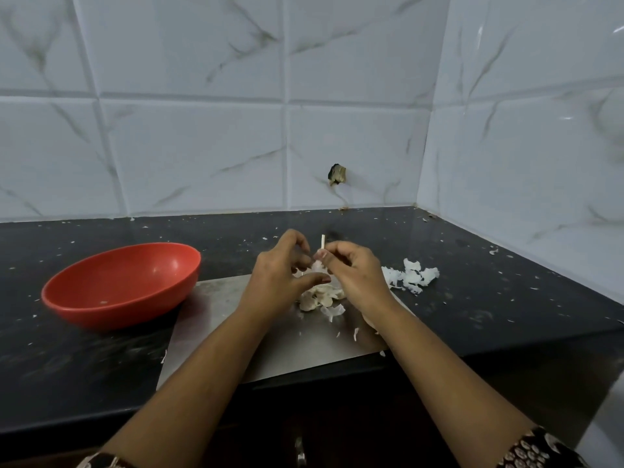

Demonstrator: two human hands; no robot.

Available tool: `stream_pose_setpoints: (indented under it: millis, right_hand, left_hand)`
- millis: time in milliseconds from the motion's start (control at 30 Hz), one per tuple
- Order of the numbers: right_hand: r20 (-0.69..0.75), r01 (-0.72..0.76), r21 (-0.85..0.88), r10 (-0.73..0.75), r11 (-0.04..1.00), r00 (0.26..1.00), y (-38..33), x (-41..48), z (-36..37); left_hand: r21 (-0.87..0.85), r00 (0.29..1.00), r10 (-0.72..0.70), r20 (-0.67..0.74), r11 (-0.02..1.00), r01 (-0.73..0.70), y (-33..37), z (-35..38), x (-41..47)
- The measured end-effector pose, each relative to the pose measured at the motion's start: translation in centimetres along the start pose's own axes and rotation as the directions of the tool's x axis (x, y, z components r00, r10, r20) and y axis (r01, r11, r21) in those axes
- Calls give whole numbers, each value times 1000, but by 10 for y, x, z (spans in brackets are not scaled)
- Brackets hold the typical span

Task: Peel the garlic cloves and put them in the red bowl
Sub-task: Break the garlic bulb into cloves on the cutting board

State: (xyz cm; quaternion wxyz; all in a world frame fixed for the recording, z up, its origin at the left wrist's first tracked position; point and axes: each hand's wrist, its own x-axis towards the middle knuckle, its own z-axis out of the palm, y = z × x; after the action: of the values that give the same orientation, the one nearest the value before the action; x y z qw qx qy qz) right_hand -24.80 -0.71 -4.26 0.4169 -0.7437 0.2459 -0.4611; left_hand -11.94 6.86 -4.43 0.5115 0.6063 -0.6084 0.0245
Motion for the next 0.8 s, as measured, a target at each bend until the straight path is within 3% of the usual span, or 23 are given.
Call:
stream_pose_setpoints:
  millis: [133, 233, 367, 533, 667, 800]
  right_hand:
    - [-150, -61, 12, 62, 998, 987, 2, 4, -27]
    - [-238, -116, -226, 61, 967, 969, 7, 8, -74]
    - [-227, -247, -612, 132, 752, 965, 24, 11, -126]
    - [-213, -265, -790, 158, 552, 964, 34, 6, -128]
    - [-156, -123, -809, -8, 575, 988, 35, 5, -117]
    - [219, 204, -798, -43, 566, 975, 32, 10, -97]
  left_hand:
    - [89, 996, 12, 85, 996, -19, 0, 2, 0]
    - [169, 995, 7, 97, 985, -23, -1, 2, 1]
    - [244, 991, -1, 135, 969, -32, -2, 3, 0]
    - [243, 989, -43, 142, 970, 7, 2, 3, 1]
    - [237, 969, -163, 187, 965, 116, 6, -8, 1]
    - [340, 925, -228, 303, 933, 119, -3, -13, -20]
